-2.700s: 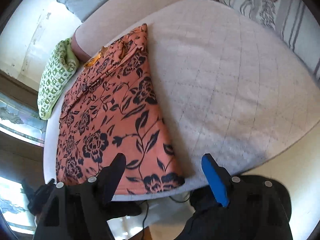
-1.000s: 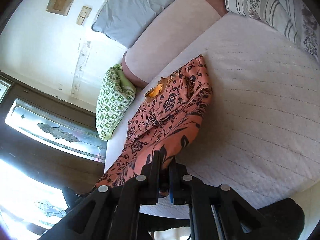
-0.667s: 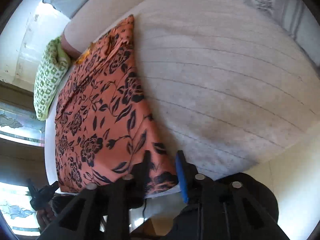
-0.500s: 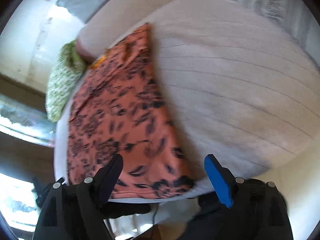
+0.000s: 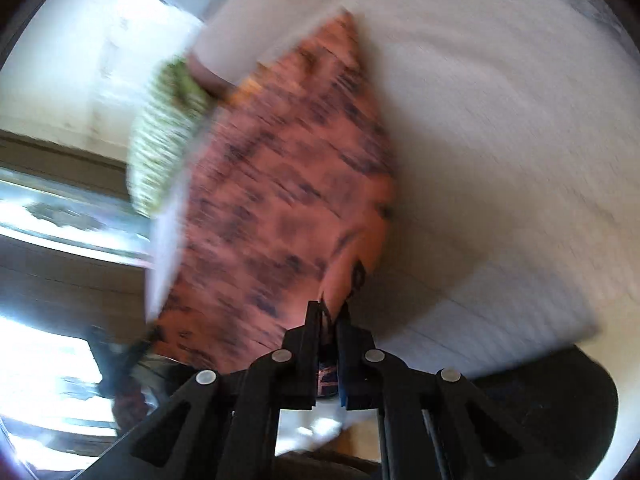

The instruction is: Fold small clothes

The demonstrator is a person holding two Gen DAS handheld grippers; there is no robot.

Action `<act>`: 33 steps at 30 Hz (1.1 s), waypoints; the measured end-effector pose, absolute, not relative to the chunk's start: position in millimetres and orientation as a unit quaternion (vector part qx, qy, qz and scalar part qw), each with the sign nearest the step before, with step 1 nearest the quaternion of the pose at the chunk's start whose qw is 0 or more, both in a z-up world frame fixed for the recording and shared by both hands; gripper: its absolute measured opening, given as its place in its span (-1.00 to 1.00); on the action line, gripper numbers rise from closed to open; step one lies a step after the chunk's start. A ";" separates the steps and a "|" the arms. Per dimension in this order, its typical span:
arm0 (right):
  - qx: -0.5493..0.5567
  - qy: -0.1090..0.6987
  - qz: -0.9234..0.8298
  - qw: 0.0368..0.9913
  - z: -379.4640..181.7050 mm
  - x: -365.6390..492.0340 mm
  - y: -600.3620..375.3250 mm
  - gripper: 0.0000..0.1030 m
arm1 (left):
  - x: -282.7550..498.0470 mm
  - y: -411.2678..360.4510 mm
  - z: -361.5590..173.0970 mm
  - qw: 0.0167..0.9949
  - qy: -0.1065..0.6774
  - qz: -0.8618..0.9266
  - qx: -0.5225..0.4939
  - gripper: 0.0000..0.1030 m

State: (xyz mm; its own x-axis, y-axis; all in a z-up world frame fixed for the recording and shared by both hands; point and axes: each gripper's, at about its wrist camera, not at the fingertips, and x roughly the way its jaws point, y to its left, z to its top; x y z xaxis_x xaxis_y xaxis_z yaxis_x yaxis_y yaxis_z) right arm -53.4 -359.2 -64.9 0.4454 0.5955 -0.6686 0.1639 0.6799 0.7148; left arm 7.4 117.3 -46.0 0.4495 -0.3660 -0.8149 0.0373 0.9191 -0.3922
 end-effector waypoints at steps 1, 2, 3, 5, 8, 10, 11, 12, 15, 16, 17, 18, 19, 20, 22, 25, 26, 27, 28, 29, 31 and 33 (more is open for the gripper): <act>0.388 0.488 0.159 0.765 -51.7 -37.7 -362.5 -0.87 | 21.6 119.6 -29.7 0.842 0.497 -0.129 -0.166 -0.92; 0.396 0.474 0.170 0.768 -42.5 -25.3 -365.8 -0.87 | 37.9 120.4 -18.5 0.845 0.487 -0.136 -0.172 -0.92; 0.404 0.454 0.181 0.773 -29.2 -7.2 -370.3 -0.88 | 60.3 121.0 -4.4 0.849 0.474 -0.145 -0.182 -0.92; 0.416 0.416 0.196 0.784 -0.2 37.6 -376.5 -0.88 | 110.3 118.5 12.6 0.856 0.457 -0.151 -0.188 -0.92; 0.425 0.382 0.181 0.800 14.0 115.3 -388.9 -0.88 | 190.7 122.7 14.3 0.866 0.440 -0.131 -0.199 -0.91; 0.436 0.366 0.150 0.808 6.6 170.3 -401.3 -0.88 | 249.6 129.1 -6.8 0.865 0.438 -0.110 -0.219 -0.90; 0.439 0.366 0.131 0.810 -5.9 200.5 -406.9 -0.87 | 277.1 132.0 -23.7 0.864 0.439 -0.095 -0.228 -0.88; 0.425 0.378 0.104 0.816 -22.0 225.0 -410.2 -0.86 | 304.2 131.1 -45.0 0.857 0.452 -0.082 -0.232 -0.75; 0.393 0.402 0.062 0.824 -56.1 225.2 -401.9 -0.17 | 330.9 126.2 -102.0 0.829 0.502 -0.056 -0.239 -0.74; 0.365 0.409 0.084 0.832 -57.1 213.1 -392.2 0.14 | 328.0 122.6 -107.2 0.828 0.504 -0.070 -0.233 -0.74; 0.303 0.434 0.108 0.841 -57.8 191.1 -369.3 0.44 | 319.3 118.0 -111.0 0.835 0.505 -0.073 -0.208 -0.74; 0.259 0.447 0.127 0.846 -56.6 173.2 -353.3 0.44 | 313.7 116.2 -110.5 0.840 0.501 -0.072 -0.195 -0.74; 0.194 0.455 0.149 0.856 -52.9 146.6 -330.5 0.44 | 305.8 114.8 -109.4 0.845 0.496 -0.080 -0.185 -0.74; 0.137 0.456 0.156 0.866 -48.7 123.4 -310.4 0.44 | 295.1 115.2 -106.0 0.847 0.492 -0.087 -0.180 -0.74; 0.023 0.449 0.185 0.874 -40.8 84.7 -266.3 0.44 | 277.6 116.2 -95.7 0.856 0.480 -0.088 -0.171 -0.65; -0.154 0.422 0.219 0.866 -45.0 43.2 -203.7 0.44 | 249.3 121.2 -80.9 0.860 0.470 -0.098 -0.174 -0.21; -0.199 0.418 0.224 0.858 -50.1 35.2 -195.6 0.44 | 233.9 123.5 -77.3 0.860 0.467 -0.103 -0.178 -0.14; -0.264 0.410 0.234 0.841 -59.8 29.4 -180.6 0.43 | 220.5 126.0 -75.6 0.859 0.468 -0.106 -0.179 -0.08; -0.306 0.406 0.245 0.826 -68.6 30.0 -169.7 0.40 | 214.2 126.3 -77.6 0.858 0.471 -0.106 -0.176 -0.08; -0.322 0.404 0.251 0.819 -72.0 28.3 -173.7 0.39 | 201.6 128.0 -79.5 0.856 0.476 -0.104 -0.173 -0.08; -0.344 0.397 0.280 0.804 -76.5 39.3 -167.2 0.39 | 182.3 134.9 -83.2 0.852 0.484 -0.102 -0.172 -0.08; -0.379 0.407 0.312 0.771 -88.6 47.1 -150.1 0.38 | 162.9 145.5 -87.6 0.847 0.492 -0.098 -0.175 -0.08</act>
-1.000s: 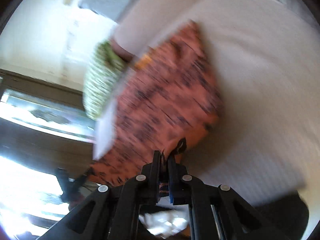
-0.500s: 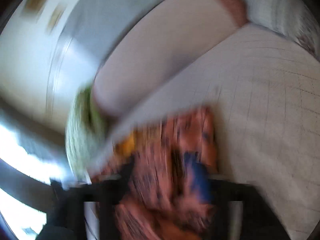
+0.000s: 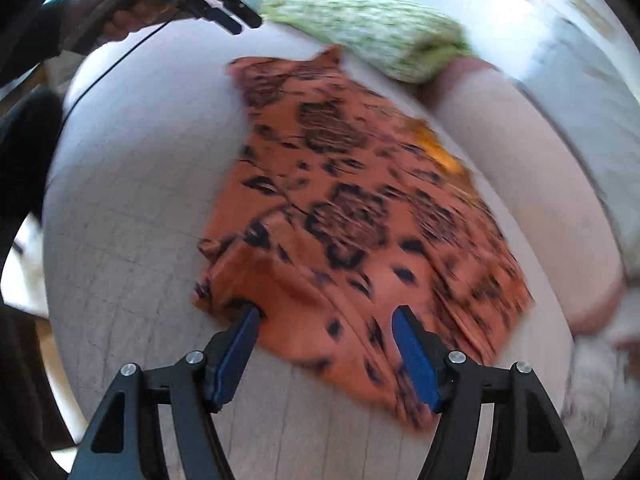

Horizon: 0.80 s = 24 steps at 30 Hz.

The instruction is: Fold small clothes

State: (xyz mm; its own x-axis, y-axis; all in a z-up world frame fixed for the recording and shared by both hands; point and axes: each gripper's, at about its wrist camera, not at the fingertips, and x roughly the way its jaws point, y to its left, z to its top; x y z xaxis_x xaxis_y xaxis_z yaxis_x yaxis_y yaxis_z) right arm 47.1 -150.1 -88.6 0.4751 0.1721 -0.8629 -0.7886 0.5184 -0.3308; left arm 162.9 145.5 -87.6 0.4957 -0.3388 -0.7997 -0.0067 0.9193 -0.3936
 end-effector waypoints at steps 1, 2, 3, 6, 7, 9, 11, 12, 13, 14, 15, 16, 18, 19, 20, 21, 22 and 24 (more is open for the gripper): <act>-0.402 0.420 0.331 0.743 -98.9 50.8 -142.8 0.38 | 157.7 149.5 -89.5 0.846 0.493 -0.097 -0.177 -0.08; -0.410 0.432 0.338 0.729 -106.6 54.1 -137.3 0.20 | 153.0 153.1 -92.1 0.846 0.495 -0.093 -0.178 -0.08; -0.387 0.470 0.343 0.716 -112.3 66.8 -136.9 -0.47 | 147.2 157.7 -94.1 0.844 0.498 -0.087 -0.178 -0.08; -0.259 0.524 0.367 0.723 -96.4 94.6 -153.0 -0.90 | 138.9 168.6 -97.5 0.844 0.498 -0.079 -0.183 -0.08; -0.235 0.523 0.371 0.731 -88.6 99.1 -158.6 -0.90 | 138.2 171.6 -98.7 0.843 0.499 -0.077 -0.183 -0.08; -0.160 0.504 0.371 0.764 -59.2 117.7 -181.0 -0.90 | 140.0 174.7 -100.0 0.844 0.498 -0.076 -0.183 -0.08; -0.097 0.477 0.359 0.796 -32.2 139.3 -206.3 -0.90 | 148.3 174.9 -99.8 0.847 0.493 -0.079 -0.182 -0.08; -0.054 0.454 0.341 0.821 -15.5 157.4 -226.3 -0.90 | 152.6 174.5 -99.4 0.848 0.491 -0.081 -0.183 -0.08; 0.004 0.434 0.318 0.843 -3.2 180.2 -252.7 -0.90 | 158.6 174.0 -99.2 0.849 0.487 -0.082 -0.187 -0.08; 0.041 0.426 0.304 0.851 1.7 193.6 -269.2 -0.90 | 167.1 172.5 -99.4 0.850 0.484 -0.083 -0.190 -0.08; 0.097 0.420 0.279 0.858 0.6 215.2 -296.2 -0.90 | 171.8 171.0 -99.3 0.851 0.482 -0.084 -0.191 -0.08; 0.119 0.424 0.244 0.864 -8.9 233.3 -315.0 -0.88 | 182.0 167.1 -100.2 0.853 0.479 -0.085 -0.189 -0.05; 0.127 0.430 0.172 0.877 -31.6 252.9 -333.8 -0.81 | 195.0 160.0 -102.0 0.857 0.473 -0.088 -0.184 0.10; 0.153 0.440 0.141 0.874 -51.9 261.1 -347.8 -0.81 | 204.3 155.2 -105.1 0.858 0.473 -0.088 -0.180 0.12; 0.177 0.451 0.104 0.868 -69.0 264.8 -358.6 -0.81 | 210.7 151.4 -107.9 0.856 0.478 -0.089 -0.178 0.12; 0.202 0.458 0.078 0.862 -81.9 264.1 -367.2 -0.71 | 218.2 146.6 -110.7 0.851 0.485 -0.093 -0.175 0.12; 0.228 0.461 0.072 0.854 -94.4 259.8 -374.2 -0.64 | 225.9 141.3 -111.9 0.850 0.489 -0.100 -0.168 0.12; 0.227 0.461 0.080 0.854 -101.5 251.7 -373.6 -0.11 | 239.3 133.1 -109.3 0.857 0.486 -0.102 -0.137 0.13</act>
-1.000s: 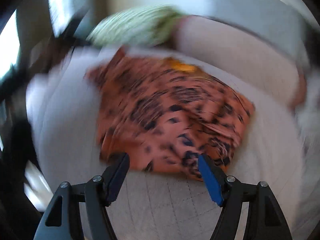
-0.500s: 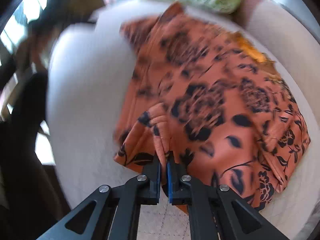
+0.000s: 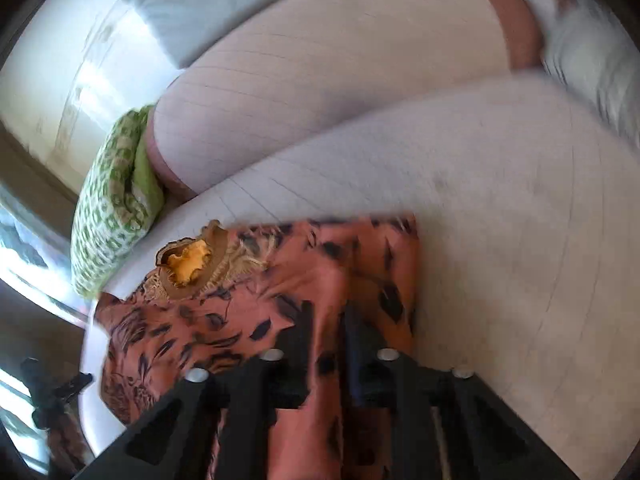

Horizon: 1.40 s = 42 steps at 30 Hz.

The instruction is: Fold small clothes

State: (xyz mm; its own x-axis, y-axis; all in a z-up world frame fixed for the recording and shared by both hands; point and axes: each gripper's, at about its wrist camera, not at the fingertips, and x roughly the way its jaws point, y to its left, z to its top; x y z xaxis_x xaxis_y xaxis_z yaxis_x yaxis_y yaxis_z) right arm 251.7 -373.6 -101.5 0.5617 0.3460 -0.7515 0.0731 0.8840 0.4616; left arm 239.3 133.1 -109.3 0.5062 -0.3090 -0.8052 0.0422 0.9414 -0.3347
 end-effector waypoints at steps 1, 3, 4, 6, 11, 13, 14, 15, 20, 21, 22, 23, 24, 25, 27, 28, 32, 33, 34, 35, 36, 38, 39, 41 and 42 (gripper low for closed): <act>0.219 0.460 0.087 0.856 -100.3 247.3 -371.4 0.15 | 248.1 130.4 -106.8 0.862 0.482 -0.099 -0.120 0.13; 0.224 0.450 0.101 0.859 -92.7 240.3 -368.4 0.37 | 262.2 129.0 -105.0 0.863 0.481 -0.101 -0.115 0.13; 0.217 0.447 0.110 0.861 -87.1 238.7 -365.3 0.37 | 272.1 126.1 -105.4 0.860 0.485 -0.110 -0.110 0.13; 0.185 0.441 0.123 0.869 -81.4 238.2 -358.4 0.37 | 289.7 118.1 -106.7 0.860 0.490 -0.115 -0.084 0.13; 0.145 0.465 0.124 0.865 -95.0 251.9 -343.6 0.37 | 323.4 101.9 -124.0 0.845 0.517 -0.126 -0.049 0.13; 0.147 0.469 0.125 0.862 -104.3 253.6 -340.5 0.37 | 325.4 101.1 -133.5 0.829 0.544 -0.120 -0.050 0.11; 0.148 0.472 0.122 0.861 -107.7 253.4 -340.2 0.37 | 319.8 103.8 -131.5 0.830 0.540 -0.126 -0.058 0.11; 0.144 0.473 0.121 0.860 -111.8 253.7 -338.2 0.36 | 312.3 106.9 -128.2 0.832 0.534 -0.132 -0.066 0.11; 0.151 0.473 0.126 0.859 -117.5 251.8 -340.5 0.36 | 278.5 119.7 -125.4 0.810 0.552 -0.180 -0.086 0.11; 0.154 0.473 0.125 0.859 -117.2 250.2 -342.2 0.36 | 274.9 121.2 -128.3 0.802 0.562 -0.182 -0.088 0.11; 0.157 0.473 0.125 0.858 -117.6 250.0 -342.0 0.36 | 272.0 122.6 -129.7 0.801 0.565 -0.177 -0.090 0.10; 0.157 0.475 0.124 0.857 -118.0 249.7 -340.3 0.36 | 269.9 122.6 -130.7 0.801 0.565 -0.177 -0.091 0.08; 0.154 0.476 0.124 0.857 -118.1 249.4 -338.7 0.36 | 267.0 122.6 -133.2 0.797 0.569 -0.179 -0.092 0.00; 0.147 0.480 0.125 0.856 -118.6 249.6 -336.2 0.36 | 265.4 122.9 -138.1 0.792 0.578 -0.176 -0.089 -0.05; 0.137 0.484 0.124 0.855 -119.3 250.1 -334.0 0.36 | 261.1 121.4 -147.2 0.784 0.592 -0.170 -0.081 -0.07; 0.138 0.485 0.123 0.855 -119.4 250.2 -334.1 0.36 | 259.5 120.6 -147.3 0.786 0.591 -0.165 -0.076 -0.26; 0.141 0.487 0.117 0.854 -117.5 249.7 -334.6 0.37 | 253.4 120.4 -133.3 0.804 0.573 -0.146 -0.065 -0.91; 0.138 0.489 0.114 0.854 -117.1 249.6 -334.5 0.34 | 244.3 118.6 -120.1 0.818 0.554 -0.142 -0.060 -0.91; 0.139 0.489 0.113 0.853 -116.7 249.3 -335.0 0.33 | 232.1 119.0 -107.8 0.831 0.535 -0.137 -0.064 -0.91; 0.139 0.490 0.111 0.853 -116.5 248.9 -336.0 0.32 | 214.2 124.5 -96.4 0.844 0.514 -0.127 -0.087 -0.91; 0.139 0.491 0.110 0.853 -116.9 249.0 -336.5 0.30 | 202.2 130.2 -95.2 0.848 0.506 -0.116 -0.106 -0.91; 0.144 0.492 0.109 0.852 -119.9 249.7 -338.2 0.30 | 182.1 140.0 -120.1 0.835 0.529 -0.087 -0.125 -0.89; 0.145 0.493 0.111 0.851 -121.1 250.5 -338.0 0.31 | 179.9 138.3 -133.3 0.829 0.543 -0.078 -0.113 -0.87; 0.149 0.490 0.111 0.852 -120.7 251.0 -337.4 0.31 | 176.6 134.1 -148.7 0.826 0.552 -0.073 -0.090 -0.54; 0.153 0.488 0.113 0.852 -119.5 251.0 -337.3 0.32 | 178.4 132.8 -146.6 0.827 0.549 -0.083 -0.085 -0.17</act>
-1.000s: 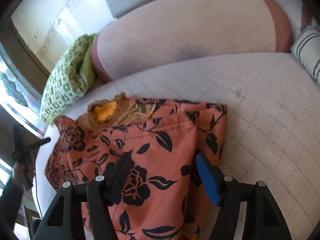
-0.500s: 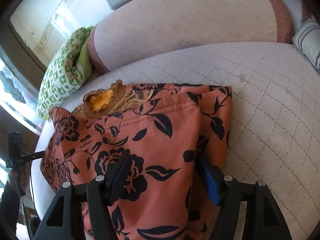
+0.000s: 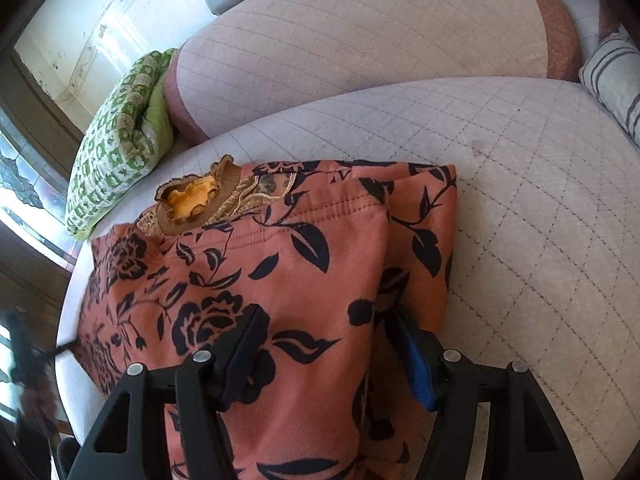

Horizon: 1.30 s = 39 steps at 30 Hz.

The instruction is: Fold small clothes

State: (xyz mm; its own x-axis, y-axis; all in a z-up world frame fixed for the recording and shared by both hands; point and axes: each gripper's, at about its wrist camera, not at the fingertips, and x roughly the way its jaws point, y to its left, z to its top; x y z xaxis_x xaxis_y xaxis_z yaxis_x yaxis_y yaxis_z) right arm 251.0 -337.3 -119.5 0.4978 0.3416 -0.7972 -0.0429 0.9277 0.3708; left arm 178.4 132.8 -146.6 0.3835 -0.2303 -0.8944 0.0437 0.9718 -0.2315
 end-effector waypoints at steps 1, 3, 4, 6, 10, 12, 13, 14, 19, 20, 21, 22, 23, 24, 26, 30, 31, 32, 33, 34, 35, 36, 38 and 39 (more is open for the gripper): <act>0.157 0.487 0.115 0.851 -118.5 250.5 -337.3 0.32 | 181.4 134.4 -140.5 0.830 0.542 -0.090 -0.094 0.15; 0.161 0.484 0.117 0.852 -116.2 249.5 -338.1 0.32 | 193.8 141.6 -118.7 0.845 0.510 -0.108 -0.122 0.29; 0.162 0.485 0.118 0.851 -116.2 250.0 -338.4 0.32 | 199.7 142.1 -110.8 0.851 0.499 -0.112 -0.121 0.29; 0.171 0.487 0.120 0.848 -116.9 252.9 -341.4 0.32 | 221.6 141.4 -95.2 0.863 0.477 -0.124 -0.110 0.29; 0.205 0.468 0.111 0.853 -112.3 254.4 -353.3 0.32 | 284.3 128.3 -106.9 0.855 0.493 -0.134 -0.086 0.29; 0.209 0.455 0.101 0.859 -106.6 251.4 -359.2 0.32 | 303.9 115.0 -125.2 0.845 0.512 -0.138 -0.070 0.29; 0.203 0.454 0.098 0.862 -105.1 250.8 -360.2 0.32 | 309.3 116.0 -130.5 0.842 0.518 -0.134 -0.067 0.27; 0.190 0.455 0.093 0.865 -104.2 251.6 -360.5 0.32 | 314.7 113.0 -136.3 0.839 0.524 -0.134 -0.065 0.24; 0.145 0.461 0.087 0.871 -104.9 275.4 -354.1 0.32 | 322.2 105.8 -151.6 0.839 0.530 -0.117 -0.043 -0.50; 0.140 0.473 0.083 0.866 -110.1 283.6 -352.4 0.32 | 321.7 105.4 -152.3 0.837 0.532 -0.120 -0.039 -0.57; 0.141 0.487 0.085 0.858 -117.3 292.4 -349.3 0.23 | 323.1 102.6 -151.9 0.836 0.534 -0.122 -0.035 -0.73; 0.130 0.496 0.094 0.854 -120.4 298.2 -342.6 -0.02 | 323.6 98.1 -151.3 0.838 0.531 -0.122 -0.026 -0.82; 0.105 0.499 0.090 0.856 -118.4 299.9 -334.9 -0.70 | 320.1 93.0 -145.4 0.846 0.520 -0.121 -0.009 -0.85; 0.090 0.494 0.091 0.860 -113.8 298.7 -329.4 -0.81 | 317.0 88.7 -137.6 0.855 0.505 -0.120 -0.002 -0.86; 0.065 0.470 0.096 0.875 -94.0 291.1 -321.0 -0.86 | 306.6 90.0 -117.4 0.878 0.465 -0.116 -0.010 -0.86; 0.073 0.381 0.078 0.918 -42.3 281.9 -338.1 -0.86 | 294.2 98.7 -91.0 0.908 0.407 -0.100 -0.025 -0.86; 0.091 0.374 0.065 0.921 -45.3 288.4 -348.9 -0.86 | 300.3 101.2 -98.6 0.907 0.410 -0.087 -0.029 -0.85; 0.105 0.375 0.046 0.920 -53.4 294.0 -357.6 -0.85 | 305.1 105.1 -109.1 0.903 0.422 -0.076 -0.037 -0.83; 0.119 0.390 0.024 0.913 -69.8 301.2 -365.5 -0.77 | 317.8 106.8 -128.7 0.886 0.455 -0.066 -0.056 -0.68; 0.126 0.415 0.016 0.901 -88.1 308.3 -368.9 -0.72 | 328.4 107.0 -148.3 0.864 0.496 -0.061 -0.064 -0.61; 0.125 0.477 0.010 0.870 -118.7 318.0 -369.5 -0.54 | 334.3 106.2 -167.8 0.846 0.527 -0.048 -0.064 -0.61; 0.120 0.486 0.009 0.866 -128.7 314.7 -368.4 -0.49 | 330.3 103.2 -164.5 0.860 0.505 -0.050 -0.049 -0.54; 0.113 0.450 0.010 0.886 -119.1 299.0 -368.1 -0.23 | 320.0 97.1 -155.7 0.868 0.494 -0.054 -0.019 -0.13; 0.118 0.445 0.006 0.888 -113.8 294.2 -370.4 0.16 | 314.7 96.6 -149.0 0.872 0.486 -0.057 -0.011 0.05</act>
State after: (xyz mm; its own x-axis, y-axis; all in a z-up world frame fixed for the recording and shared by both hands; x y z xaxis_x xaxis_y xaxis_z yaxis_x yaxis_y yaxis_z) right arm 294.2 -370.4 -113.8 0.6036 0.1162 -0.7888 0.0946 0.9719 0.2156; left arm 314.7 96.6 -149.0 0.5202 -0.1097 -0.8470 0.0889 0.9933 -0.0740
